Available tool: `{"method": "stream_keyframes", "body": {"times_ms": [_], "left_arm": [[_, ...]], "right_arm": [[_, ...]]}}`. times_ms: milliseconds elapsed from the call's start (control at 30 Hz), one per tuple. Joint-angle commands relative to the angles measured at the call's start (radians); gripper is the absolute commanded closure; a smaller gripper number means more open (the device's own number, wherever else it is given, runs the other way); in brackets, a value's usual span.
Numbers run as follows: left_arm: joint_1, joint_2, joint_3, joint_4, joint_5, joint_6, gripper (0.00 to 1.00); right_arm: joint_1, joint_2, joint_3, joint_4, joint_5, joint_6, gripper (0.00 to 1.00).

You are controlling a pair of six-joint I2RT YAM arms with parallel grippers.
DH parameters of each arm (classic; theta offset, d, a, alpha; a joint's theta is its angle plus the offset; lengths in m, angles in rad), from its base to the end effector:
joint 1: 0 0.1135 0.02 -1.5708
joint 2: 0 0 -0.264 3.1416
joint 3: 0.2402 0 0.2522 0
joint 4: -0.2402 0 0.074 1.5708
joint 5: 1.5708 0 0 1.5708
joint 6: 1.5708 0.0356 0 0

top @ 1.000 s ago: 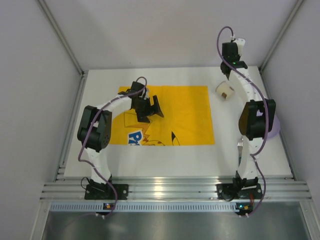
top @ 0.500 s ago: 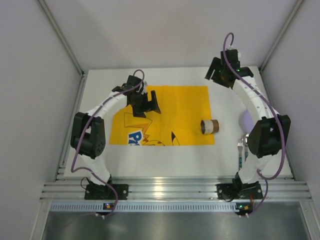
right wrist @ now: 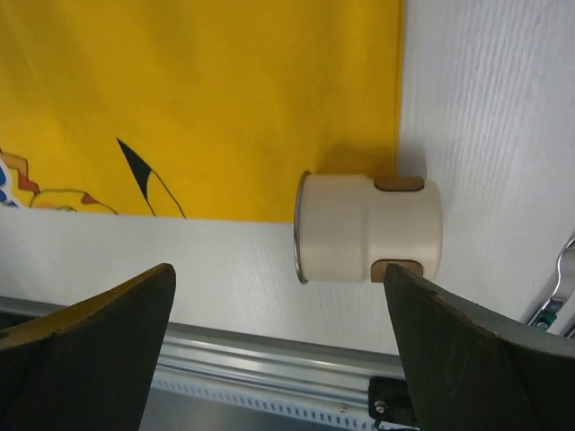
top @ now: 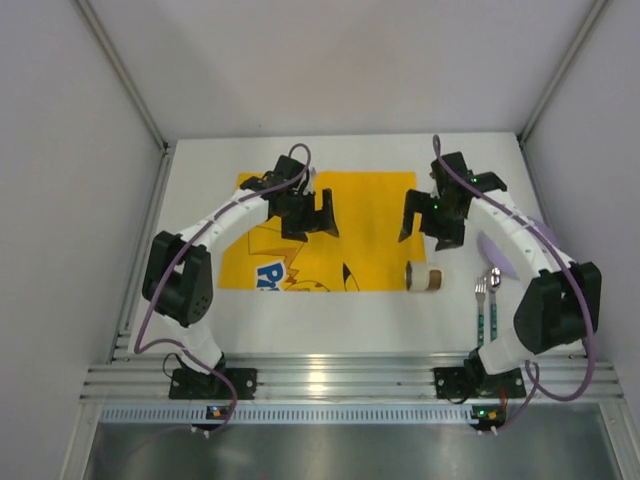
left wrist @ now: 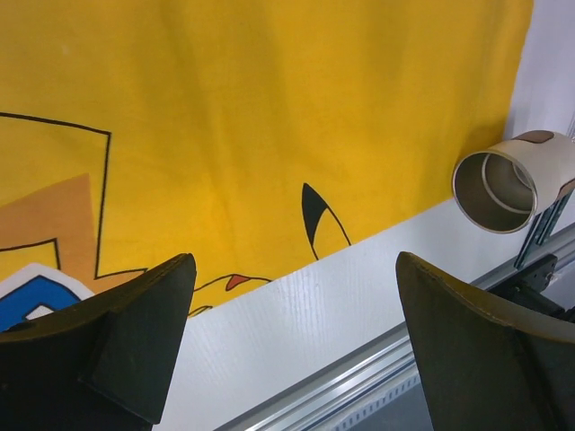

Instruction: Set the dinner table for one person

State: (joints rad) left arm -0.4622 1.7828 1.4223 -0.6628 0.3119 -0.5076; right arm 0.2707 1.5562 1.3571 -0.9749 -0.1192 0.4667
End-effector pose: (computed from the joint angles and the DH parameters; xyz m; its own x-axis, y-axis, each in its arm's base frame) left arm 0.3371 -0.1802 0.2492 -0.9437 -0.0467 -0.3276 0.1244 0.8673 -0.4820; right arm 0.2980 0.0871 0.2870 -0.9331 0.2047 -0.2958 0.1232 0.9544 0.2718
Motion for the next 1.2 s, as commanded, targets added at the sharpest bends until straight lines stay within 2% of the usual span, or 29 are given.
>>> {"method": "stream_keyframes", "body": {"times_ms": [0, 200, 433, 533, 700, 833, 900, 933, 967, 1000, 1033, 1133, 1167], "left_arm": [[-0.042, -0.025, 0.021, 0.006, -0.022, -0.037, 0.02], [-0.093, -0.063, -0.003, 0.002, -0.051, -0.078, 0.02], [-0.105, -0.152, -0.1, 0.006, -0.091, -0.117, 0.02], [-0.112, -0.195, -0.12, -0.004, -0.117, -0.127, 0.02], [-0.112, -0.264, -0.147, -0.031, -0.169, -0.141, 0.02], [-0.112, -0.299, -0.184, -0.027, -0.185, -0.16, 0.02], [-0.112, -0.307, -0.206, -0.02, -0.185, -0.172, 0.02], [-0.112, -0.315, -0.21, -0.011, -0.186, -0.177, 0.02], [-0.113, -0.316, -0.215, -0.006, -0.186, -0.181, 0.02], [-0.115, -0.316, -0.223, -0.003, -0.188, -0.189, 0.02], [-0.115, -0.316, -0.226, 0.005, -0.186, -0.19, 0.02], [-0.121, -0.318, -0.224, 0.008, -0.189, -0.198, 0.02], [-0.122, -0.321, -0.223, 0.006, -0.191, -0.197, 0.02]], "right_arm": [[0.091, -0.096, -0.093, -0.113, -0.001, -0.04, 0.0], [0.196, -0.107, -0.202, -0.162, 0.162, -0.051, 0.0], [0.194, -0.07, -0.283, -0.075, 0.357, -0.059, 0.0], [0.193, -0.024, -0.28, -0.031, 0.368, -0.072, 0.04], [0.205, -0.024, -0.303, -0.024, 0.372, -0.106, 0.29], [0.206, -0.071, -0.349, -0.064, 0.316, -0.117, 0.52], [0.213, -0.125, -0.349, -0.076, 0.283, -0.108, 0.53], [0.214, -0.133, -0.334, -0.093, 0.259, -0.093, 0.58], [0.223, -0.136, -0.31, -0.122, 0.25, -0.092, 0.67], [0.228, -0.134, -0.302, -0.133, 0.248, -0.091, 0.7], [0.232, -0.133, -0.296, -0.149, 0.245, -0.095, 0.8], [0.24, -0.143, -0.308, -0.145, 0.221, -0.105, 1.0], [0.251, -0.139, -0.305, -0.15, 0.214, -0.106, 1.0]]}}
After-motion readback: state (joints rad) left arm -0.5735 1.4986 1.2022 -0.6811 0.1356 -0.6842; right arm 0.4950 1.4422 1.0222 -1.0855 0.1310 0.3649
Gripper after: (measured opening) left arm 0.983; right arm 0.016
